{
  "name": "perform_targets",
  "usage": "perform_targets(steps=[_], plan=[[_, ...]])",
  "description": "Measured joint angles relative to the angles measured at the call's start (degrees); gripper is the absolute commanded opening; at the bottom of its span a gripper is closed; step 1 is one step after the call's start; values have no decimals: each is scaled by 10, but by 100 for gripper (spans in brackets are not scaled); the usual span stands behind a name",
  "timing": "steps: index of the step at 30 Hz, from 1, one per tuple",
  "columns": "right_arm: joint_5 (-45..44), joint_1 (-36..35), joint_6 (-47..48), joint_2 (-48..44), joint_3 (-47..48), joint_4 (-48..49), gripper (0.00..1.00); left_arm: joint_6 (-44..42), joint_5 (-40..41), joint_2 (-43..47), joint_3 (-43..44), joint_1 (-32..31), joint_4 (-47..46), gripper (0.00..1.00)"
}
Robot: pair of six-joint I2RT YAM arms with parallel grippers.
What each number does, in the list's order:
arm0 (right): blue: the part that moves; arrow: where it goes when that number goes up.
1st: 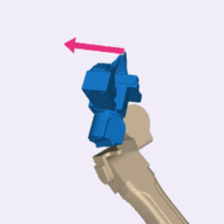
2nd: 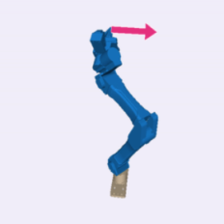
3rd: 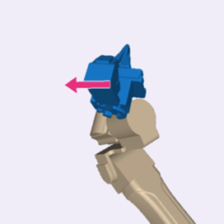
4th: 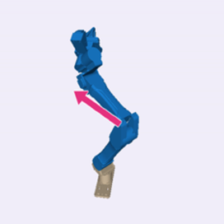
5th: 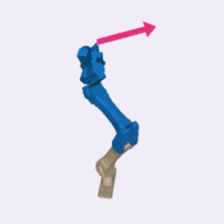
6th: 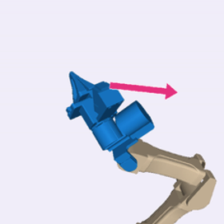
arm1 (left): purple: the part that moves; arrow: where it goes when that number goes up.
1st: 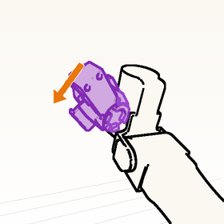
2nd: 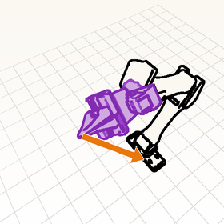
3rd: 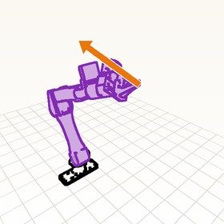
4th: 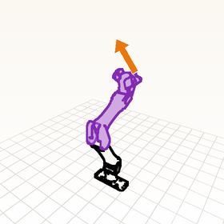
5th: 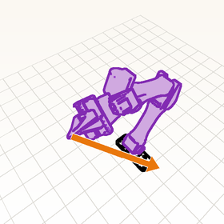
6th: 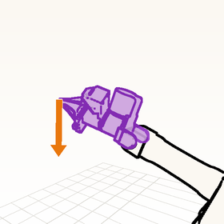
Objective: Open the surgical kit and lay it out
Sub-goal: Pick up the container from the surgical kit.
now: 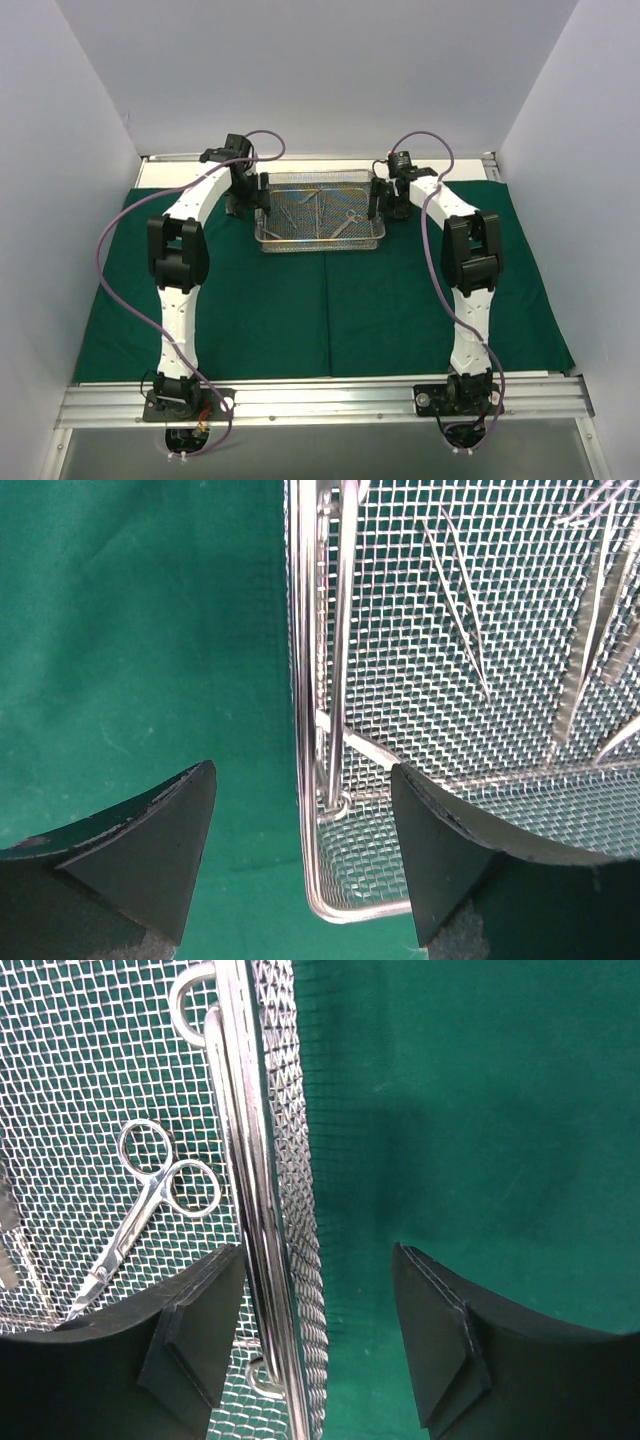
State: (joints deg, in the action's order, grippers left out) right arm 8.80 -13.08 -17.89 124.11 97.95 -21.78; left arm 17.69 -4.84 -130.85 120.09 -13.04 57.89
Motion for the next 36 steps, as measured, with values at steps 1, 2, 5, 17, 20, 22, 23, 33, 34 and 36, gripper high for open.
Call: perform_targets(steps=[1, 2, 5, 17, 20, 22, 23, 33, 34, 36], plan=[[0, -1, 0, 2, 1, 0, 59, -1, 1, -5, 6, 0, 2, 79], [1, -2, 0, 5, 4, -1, 59, -2, 1, -10, 9, 0, 3, 79], [1, -5, 1, 11, 15, -3, 55, -3, 1, -19, 17, 0, 7, 79], [1, -8, 11, 32, 56, -12, 31, -5, -14, -40, 38, 0, 18, 57], [0, -9, 14, 40, 65, -20, 14, -9, -19, -46, 50, 0, 26, 45], [-4, -11, 30, 45, 74, -29, 0, -12, -21, -52, 67, 0, 33, 23], [-13, -14, 33, 48, 80, -35, 0, -15, -22, -55, 78, 0, 36, 18], [-63, -51, 29, 59, 127, -76, 0, -19, 12, -60, 111, 10, 66, 2], [-69, -58, 28, 59, 137, -85, 0, -19, 18, -55, 106, 12, 66, 2], [-77, -70, 28, 57, 152, -94, 0, -18, 33, -31, 80, 16, 66, 2]])
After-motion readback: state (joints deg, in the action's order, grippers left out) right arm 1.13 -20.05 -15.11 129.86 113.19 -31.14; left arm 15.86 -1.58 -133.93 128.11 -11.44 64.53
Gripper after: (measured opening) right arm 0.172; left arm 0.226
